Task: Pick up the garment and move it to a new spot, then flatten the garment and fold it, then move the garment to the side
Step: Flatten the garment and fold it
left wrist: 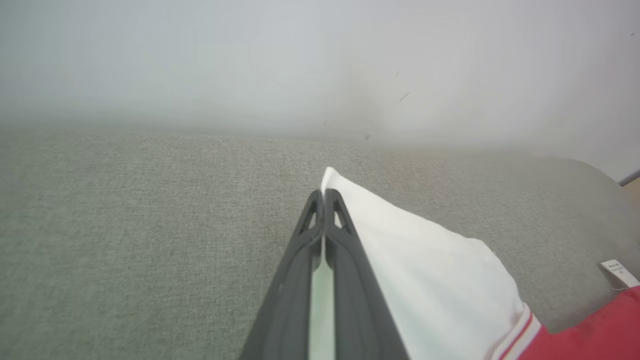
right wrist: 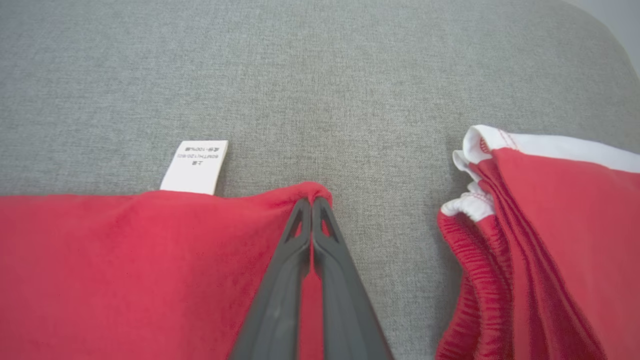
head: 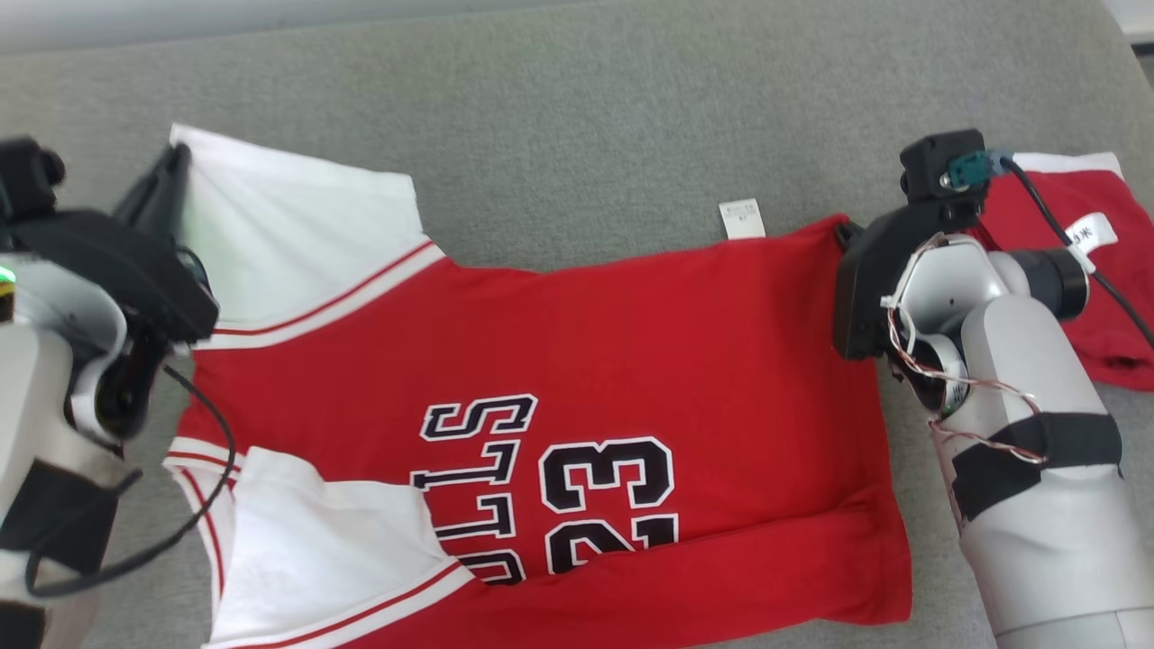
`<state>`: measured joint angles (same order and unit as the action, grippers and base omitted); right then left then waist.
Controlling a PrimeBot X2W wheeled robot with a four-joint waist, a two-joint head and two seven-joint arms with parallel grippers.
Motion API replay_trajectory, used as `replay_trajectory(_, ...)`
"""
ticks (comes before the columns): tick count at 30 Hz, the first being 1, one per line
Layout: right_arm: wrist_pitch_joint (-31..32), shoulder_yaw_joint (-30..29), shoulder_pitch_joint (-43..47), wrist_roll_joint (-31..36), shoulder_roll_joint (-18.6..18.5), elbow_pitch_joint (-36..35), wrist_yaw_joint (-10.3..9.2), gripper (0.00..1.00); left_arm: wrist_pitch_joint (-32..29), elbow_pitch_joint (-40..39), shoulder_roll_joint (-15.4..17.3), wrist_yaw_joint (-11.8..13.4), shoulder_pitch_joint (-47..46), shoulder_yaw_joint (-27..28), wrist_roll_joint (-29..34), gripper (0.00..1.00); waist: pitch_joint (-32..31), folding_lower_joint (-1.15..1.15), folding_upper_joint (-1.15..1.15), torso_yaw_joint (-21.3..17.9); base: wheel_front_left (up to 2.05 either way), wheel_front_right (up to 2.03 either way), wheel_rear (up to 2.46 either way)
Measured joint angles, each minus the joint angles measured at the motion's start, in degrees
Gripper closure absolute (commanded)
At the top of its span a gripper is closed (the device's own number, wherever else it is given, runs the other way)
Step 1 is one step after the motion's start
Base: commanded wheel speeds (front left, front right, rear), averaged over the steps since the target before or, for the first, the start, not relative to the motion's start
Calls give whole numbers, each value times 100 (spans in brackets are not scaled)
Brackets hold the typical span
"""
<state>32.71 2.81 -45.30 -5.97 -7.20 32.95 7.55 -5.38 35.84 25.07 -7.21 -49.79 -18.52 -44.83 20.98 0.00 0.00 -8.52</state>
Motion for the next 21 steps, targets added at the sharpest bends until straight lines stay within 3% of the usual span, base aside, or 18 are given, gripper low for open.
replay_trajectory(6,-38,20,291,-152,-77,-116,0,100,-26,-667,186,-20,655,-51,-512,100,-251,0,0,124,0,0,0)
replay_trajectory(14,165,175,1191,-455,-375,-931,0,100,100,-1780,476,-16,2036,64,-1121,100,-702,-1,-1,257,0,0,0)
replay_trajectory(21,419,137,2261,-563,-602,-1733,0,100,492,-2856,460,397,3726,264,-1360,100,-1147,-1,-1,351,0,0,0)
